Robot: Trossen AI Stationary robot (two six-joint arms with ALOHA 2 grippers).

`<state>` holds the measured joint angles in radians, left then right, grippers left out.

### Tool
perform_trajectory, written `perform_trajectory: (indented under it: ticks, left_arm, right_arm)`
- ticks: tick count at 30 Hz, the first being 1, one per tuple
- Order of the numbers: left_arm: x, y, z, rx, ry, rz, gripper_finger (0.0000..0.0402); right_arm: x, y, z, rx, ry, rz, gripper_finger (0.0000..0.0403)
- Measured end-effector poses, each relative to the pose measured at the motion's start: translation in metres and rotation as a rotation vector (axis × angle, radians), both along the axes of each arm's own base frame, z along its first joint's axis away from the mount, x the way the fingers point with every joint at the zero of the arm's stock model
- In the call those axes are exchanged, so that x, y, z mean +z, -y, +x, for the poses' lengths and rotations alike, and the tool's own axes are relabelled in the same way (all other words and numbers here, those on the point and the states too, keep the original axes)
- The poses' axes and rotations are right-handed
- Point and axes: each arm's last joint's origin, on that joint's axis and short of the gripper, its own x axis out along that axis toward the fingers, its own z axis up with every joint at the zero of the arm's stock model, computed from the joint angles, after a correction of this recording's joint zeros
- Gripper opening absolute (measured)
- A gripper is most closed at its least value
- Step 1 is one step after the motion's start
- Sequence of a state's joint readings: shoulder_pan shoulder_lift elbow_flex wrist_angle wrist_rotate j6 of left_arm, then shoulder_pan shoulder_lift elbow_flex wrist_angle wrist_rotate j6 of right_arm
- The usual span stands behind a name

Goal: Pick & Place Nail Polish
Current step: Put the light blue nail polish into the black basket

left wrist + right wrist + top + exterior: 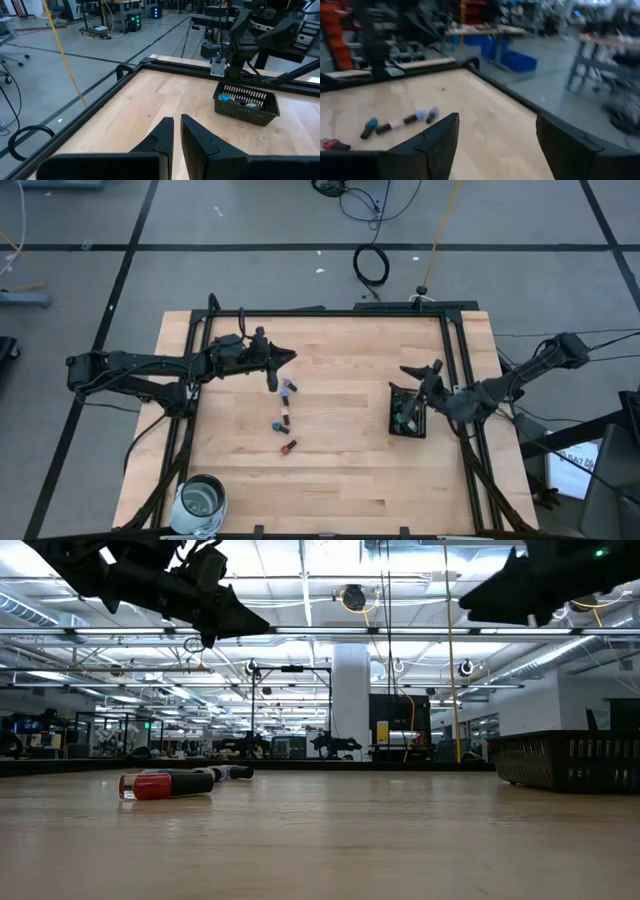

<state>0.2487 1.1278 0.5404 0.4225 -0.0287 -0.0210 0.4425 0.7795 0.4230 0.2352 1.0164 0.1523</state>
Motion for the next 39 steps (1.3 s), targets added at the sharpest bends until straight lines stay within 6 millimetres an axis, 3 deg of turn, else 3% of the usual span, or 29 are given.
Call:
perform_trajectory:
  ticks: [5,9,15,18,24,28,32,39]
  left_arm:
    - [-0.001,-0.001,-0.001,0.044,-0.010,-0.008,0.0031]
    - [-0.003,-0.003,-0.001,0.097,-0.058,-0.110,0.0043]
    - [0.009,0.005,0.010,0.070,-0.338,-0.137,0.0143]
    - [0.003,0.013,0.021,0.006,-0.498,-0.098,0.0201]
    - [-0.034,0.025,0.048,-0.155,-0.710,-0.042,0.0262]
    - [-0.058,0.025,0.060,-0.149,-0.807,-0.022,0.0270]
    - [-0.075,0.017,0.070,-0.052,-0.814,-0.111,0.0261]
    - [-0.094,0.010,0.076,-0.112,-0.845,-0.264,0.0244]
  right_arm:
    - [-0.002,0.023,0.004,0.069,0.055,-0.061,0.0232]
    - [0.001,0.042,0.002,0.197,0.061,-0.121,0.0223]
    - [0.012,0.058,-0.007,0.260,0.106,-0.226,0.0220]
    - [0.015,0.062,-0.009,0.267,0.126,-0.237,0.0219]
    - [0.030,0.071,-0.013,0.261,0.259,-0.325,0.0213]
    - [0.025,0.075,-0.012,0.263,0.257,-0.217,0.0212]
    - [0.013,0.076,-0.010,0.296,0.178,-0.079,0.0212]
    - [0.013,0.074,-0.010,0.343,0.191,-0.071,0.0212]
